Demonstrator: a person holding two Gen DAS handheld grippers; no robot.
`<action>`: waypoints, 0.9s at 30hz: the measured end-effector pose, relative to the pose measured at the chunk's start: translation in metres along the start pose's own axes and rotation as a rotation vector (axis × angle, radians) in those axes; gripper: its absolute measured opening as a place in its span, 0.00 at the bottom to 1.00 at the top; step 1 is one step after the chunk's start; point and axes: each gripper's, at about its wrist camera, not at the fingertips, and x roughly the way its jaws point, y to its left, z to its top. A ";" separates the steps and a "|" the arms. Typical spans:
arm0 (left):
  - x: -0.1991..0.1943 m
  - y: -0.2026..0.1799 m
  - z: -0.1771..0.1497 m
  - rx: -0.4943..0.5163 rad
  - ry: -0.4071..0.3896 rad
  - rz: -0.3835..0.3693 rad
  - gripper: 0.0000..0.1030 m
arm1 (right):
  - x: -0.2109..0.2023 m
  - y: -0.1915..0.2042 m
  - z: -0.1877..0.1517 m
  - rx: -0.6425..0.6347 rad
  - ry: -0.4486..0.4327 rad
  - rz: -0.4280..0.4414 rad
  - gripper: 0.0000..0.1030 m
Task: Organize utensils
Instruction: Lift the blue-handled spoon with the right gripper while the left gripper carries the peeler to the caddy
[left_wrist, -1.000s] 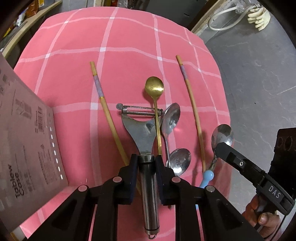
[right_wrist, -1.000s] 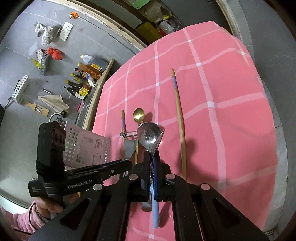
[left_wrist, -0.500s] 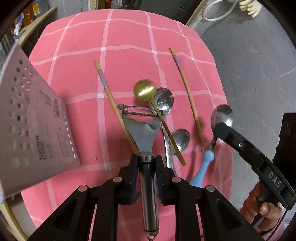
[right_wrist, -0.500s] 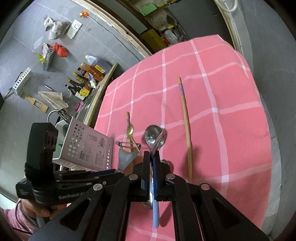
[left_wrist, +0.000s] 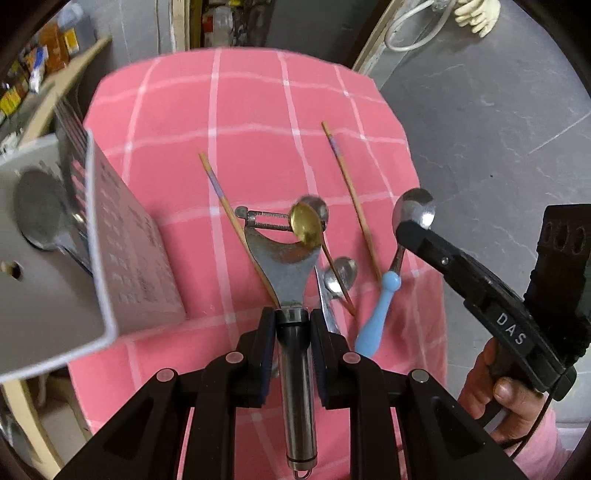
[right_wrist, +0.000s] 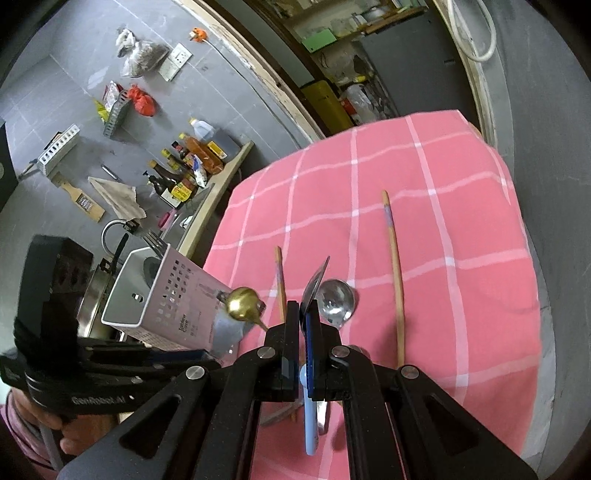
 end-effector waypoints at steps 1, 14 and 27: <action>-0.005 0.000 0.001 0.007 -0.016 0.012 0.17 | -0.003 0.002 0.001 -0.002 -0.009 0.001 0.03; -0.071 0.003 0.002 0.044 -0.361 0.004 0.17 | -0.034 0.031 0.014 -0.037 -0.150 0.003 0.03; -0.160 0.090 -0.001 -0.161 -0.894 -0.019 0.17 | -0.068 0.145 0.067 -0.232 -0.440 0.183 0.03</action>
